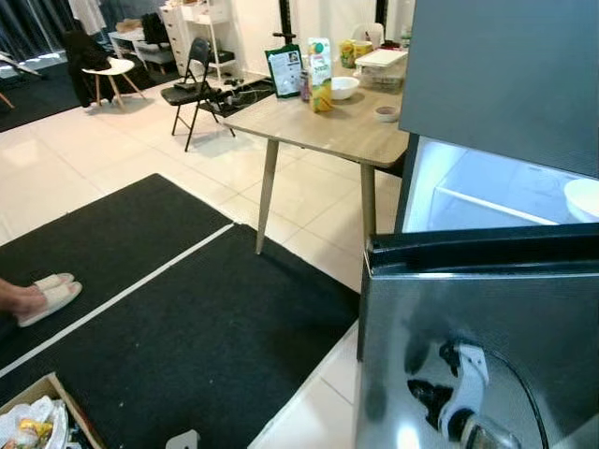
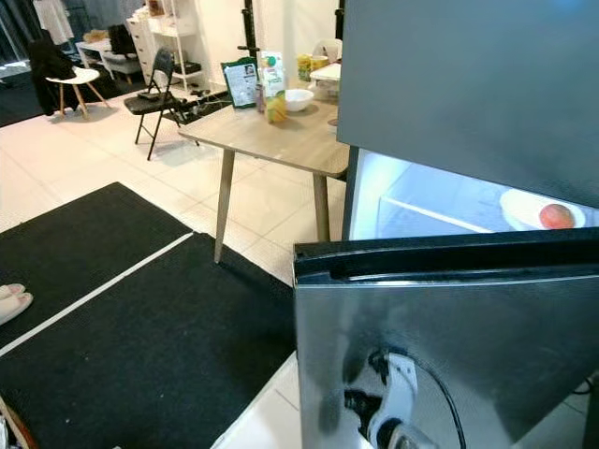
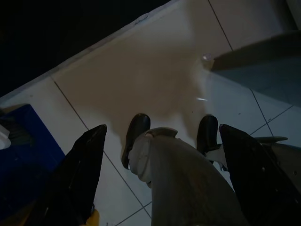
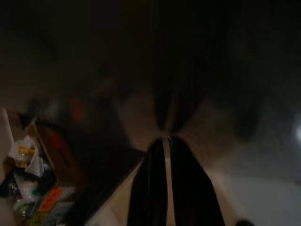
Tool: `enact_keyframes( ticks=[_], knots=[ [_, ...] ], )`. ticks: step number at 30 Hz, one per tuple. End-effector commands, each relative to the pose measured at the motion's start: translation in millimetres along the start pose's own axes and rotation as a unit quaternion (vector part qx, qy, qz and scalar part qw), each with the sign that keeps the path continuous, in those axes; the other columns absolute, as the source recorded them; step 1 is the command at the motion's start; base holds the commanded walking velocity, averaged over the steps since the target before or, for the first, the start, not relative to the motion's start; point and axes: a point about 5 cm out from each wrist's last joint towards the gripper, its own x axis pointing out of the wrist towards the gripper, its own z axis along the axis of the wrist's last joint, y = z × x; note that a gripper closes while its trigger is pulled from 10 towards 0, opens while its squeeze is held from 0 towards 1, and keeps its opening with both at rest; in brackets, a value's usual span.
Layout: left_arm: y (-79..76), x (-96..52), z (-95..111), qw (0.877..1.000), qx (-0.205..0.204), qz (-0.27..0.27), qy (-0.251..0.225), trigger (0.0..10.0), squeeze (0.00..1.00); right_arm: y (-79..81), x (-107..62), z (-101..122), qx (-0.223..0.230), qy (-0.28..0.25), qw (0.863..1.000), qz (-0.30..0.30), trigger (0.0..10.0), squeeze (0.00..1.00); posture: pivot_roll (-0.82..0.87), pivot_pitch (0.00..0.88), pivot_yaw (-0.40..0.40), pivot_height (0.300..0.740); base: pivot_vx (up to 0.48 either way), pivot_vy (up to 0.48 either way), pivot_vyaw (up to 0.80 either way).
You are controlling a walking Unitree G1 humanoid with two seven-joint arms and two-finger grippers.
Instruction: Restocking fridge
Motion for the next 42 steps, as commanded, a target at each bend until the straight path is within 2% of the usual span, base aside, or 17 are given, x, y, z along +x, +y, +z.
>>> enact_keyframes(
  ticks=[1, 8, 9, 10, 11, 17, 18, 19, 20, 22, 24, 27, 29, 31, 34, 36, 42],
  knots=[
    [8.6, -3.5, -2, 1.0, -0.004, 0.009, -0.001, 10.0, 0.0, 19.2, 17.7, 41, -0.033, -0.072, 0.996, 0.033, 10.0, 0.0, -0.08, 0.0, 0.035, 0.74, 0.0, 0.0, 0.0],
    [14.9, -6.5, -5, 1.0, -0.006, 0.017, -0.001, 10.0, 0.0, 54.9, 40.5, 103, -0.075, -0.156, 0.984, 0.042, 10.0, 0.0, -0.05, 0.0, 0.031, 0.74, 0.0, 0.0, 0.0],
    [16.3, -7.4, -6, 1.0, -0.008, 0.019, -0.001, 10.0, 0.0, 69.5, 44.9, 136, -0.092, -0.202, 0.974, 0.037, 10.0, 0.0, -0.04, 0.0, 0.025, 0.74, 0.0, 0.0, 0.0],
    [16.3, -7.4, -6, 1.0, -0.008, 0.019, -0.001, 10.0, 0.0, 69.5, 44.9, 136, -0.092, -0.202, 0.974, 0.037, 10.0, 0.0, -0.04, 0.0, 0.025, 0.74, 0.0, 0.0, 0.0],
    [17.2, -8.0, -7, 1.0, -0.01, 0.021, -0.002, 10.0, 0.0, 81.4, 46.2, 161, -0.102, -0.238, 0.965, 0.038, 10.0, 0.0, -0.03, 0.0, 0.021, 0.74, 0.0, 0.0, 0.0],
    [17.0, -8.4, -9, 1.0, -0.015, 0.022, -0.002, 10.0, 0.0, 93.5, 45.3, 182, -0.113, -0.269, 0.955, 0.052, 10.0, 0.0, -0.03, 0.0, 0.011, 0.74, 0.0, 0.0, 0.0],
    [14.6, -8.1, -12, 1.0, -0.017, 0.019, 0.0, 10.0, 0.0, 81.9, 46.3, 154, -0.129, -0.226, 0.964, 0.048, 10.0, 0.0, -0.05, 0.0, 0.015, 0.74, 0.0, 0.0, 0.0],
    [14.6, -8.1, -12, 1.0, -0.017, 0.019, 0.0, 10.0, 0.0, 81.9, 46.3, 154, -0.129, -0.226, 0.964, 0.048, 10.0, 0.0, -0.05, 0.0, 0.015, 0.74, 0.0, 0.0, 0.0],
    [13.4, -8.0, -13, 1.0, -0.017, 0.018, 0.001, 10.0, 0.0, 72.1, 45.5, 132, -0.139, -0.192, 0.971, 0.038, 10.0, 0.0, -0.05, 0.0, 0.015, 0.74, 0.0, 0.0, 0.0],
    [12.5, -7.8, -14, 1.0, -0.016, 0.016, 0.003, 10.0, 0.0, 63.7, 43.8, 112, -0.148, -0.162, 0.975, 0.029, 10.0, 0.0, -0.05, 0.0, 0.019, 0.74, 0.0, 0.0, 0.0],
    [12.5, -7.8, -14, 1.0, -0.016, 0.016, 0.003, 10.0, 0.0, 63.7, 43.8, 112, -0.148, -0.162, 0.975, 0.029, 10.0, 0.0, -0.05, 0.0, 0.019, 0.74, 0.0, 0.0, 0.0],
    [9.8, -6.1, -11, 1.0, -0.009, 0.011, 0.005, 10.0, 0.0, 22.6, 23.5, 34, -0.139, -0.028, 0.989, -0.035, 10.0, 0.0, -0.08, 0.0, 0.031, 0.74, 0.0, 0.0, 0.0],
    [9.8, -6.1, -11, 1.0, -0.009, 0.011, 0.005, 10.0, 0.0, 22.6, 23.5, 34, -0.139, -0.028, 0.989, -0.035, 10.0, 0.0, -0.08, 0.0, 0.031, 0.74, 0.0, 0.0, 0.0],
    [8.4, -4.7, -7, 1.0, -0.008, 0.009, 0.001, 10.0, 0.0, 4.1, 7.3, -3, -0.125, 0.04, 0.988, -0.077, 10.0, 0.0, -0.08, 0.0, 0.031, 0.74, 0.0, 0.0, 0.0],
    [7.5, -4.0, -5, 1.0, -0.007, 0.008, -0.002, 10.0, 0.0, -4.8, -3.6, -23, -0.116, 0.079, 0.985, -0.096, 10.0, 0.0, -0.08, 0.0, 0.031, 0.74, 0.0, 0.0, 0.0],
    [5.7, -3.0, -4, 1.0, -0.007, 0.007, -0.003, 10.0, 0.0, -20.2, -28.6, -61, -0.097, 0.149, 0.975, -0.132, 10.0, 0.0, -0.09, 0.0, 0.031, 0.74, 0.0, 0.0, 0.0],
    [3.9, -2.8, -6, 1.0, -0.004, 0.006, 0.001, 10.0, 0.0, -32.8, -56.4, -94, -0.091, 0.214, 0.958, -0.167, 10.0, 0.0, -0.09, 0.0, 0.031, 0.74, 0.0, 0.0, 0.0]
  ],
)
